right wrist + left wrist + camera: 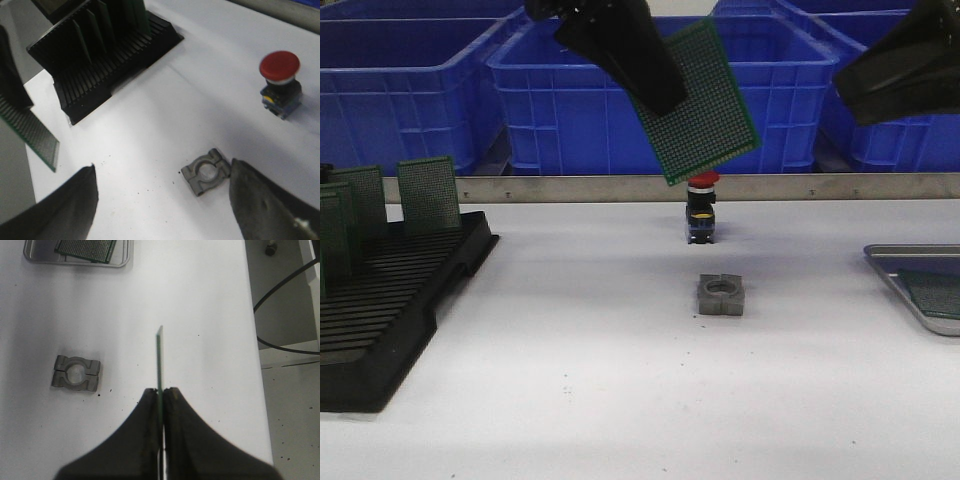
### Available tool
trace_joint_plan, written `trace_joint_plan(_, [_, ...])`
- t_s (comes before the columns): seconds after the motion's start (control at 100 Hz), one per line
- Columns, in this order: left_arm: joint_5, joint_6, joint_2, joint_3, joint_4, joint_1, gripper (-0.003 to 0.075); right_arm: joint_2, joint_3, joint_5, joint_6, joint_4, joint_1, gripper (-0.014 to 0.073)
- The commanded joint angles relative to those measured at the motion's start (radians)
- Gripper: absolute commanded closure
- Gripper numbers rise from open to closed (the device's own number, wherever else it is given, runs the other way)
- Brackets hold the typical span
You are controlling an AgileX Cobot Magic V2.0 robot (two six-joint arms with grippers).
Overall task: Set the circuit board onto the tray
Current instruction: 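Lift the second board out of the rack with the left gripper, then bring the right gripper to the board and grasp its free edge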
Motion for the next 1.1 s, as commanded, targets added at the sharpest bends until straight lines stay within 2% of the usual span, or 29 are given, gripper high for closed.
trace_joint_plan(0.0, [0.036, -0.011, -0.051, -0.025, -0.050, -0.005, 0.0738, -0.070, -0.028, 0.157, -0.047, 0.060, 0.020, 0.0031])
trace_joint_plan(0.32, [0.036, -0.011, -0.051, -0.025, -0.050, -0.005, 0.0738, -0.087, -0.028, 0.147, -0.067, 0.060, 0.133, 0.0031])
trace_joint_plan(0.58, [0.036, -0.011, -0.051, -0.025, -0.050, -0.005, 0.0738, -0.086, -0.028, 0.081, -0.067, 0.042, 0.222, 0.0031])
trace_joint_plan(0.92, [0.036, -0.011, -0.051, -0.025, -0.050, -0.005, 0.0738, -0.017, -0.027, 0.071, -0.067, 0.040, 0.304, 0.0032])
trace_joint_plan(1.0, [0.036, -0.011, -0.051, -0.025, -0.050, -0.005, 0.0738, -0.017, -0.027, 0.072, -0.067, 0.040, 0.312, 0.0060])
trace_joint_plan(1.09, [0.036, -0.011, -0.051, -0.025, -0.050, -0.005, 0.0738, -0.017, -0.027, 0.070, -0.067, 0.040, 0.316, 0.0155])
